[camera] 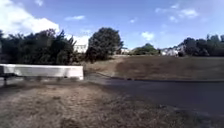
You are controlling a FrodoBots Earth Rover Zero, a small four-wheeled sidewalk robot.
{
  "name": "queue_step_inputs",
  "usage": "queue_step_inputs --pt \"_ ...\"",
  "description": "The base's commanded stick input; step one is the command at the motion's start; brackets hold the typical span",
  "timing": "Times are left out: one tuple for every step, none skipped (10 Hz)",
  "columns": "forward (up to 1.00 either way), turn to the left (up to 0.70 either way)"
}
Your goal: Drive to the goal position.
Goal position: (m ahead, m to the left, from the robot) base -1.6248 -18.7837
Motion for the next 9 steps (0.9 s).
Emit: queue_step_inputs --pt "0.45 -0.27" --pt "0.45 -0.27" --pt "0.45 -0.27" --pt "0.45 -0.27" --pt "0.32 -0.32" --pt "0.13 -0.4" --pt "0.0 -0.45" --pt "0.0 -0.45" --pt "0.0 -0.45"
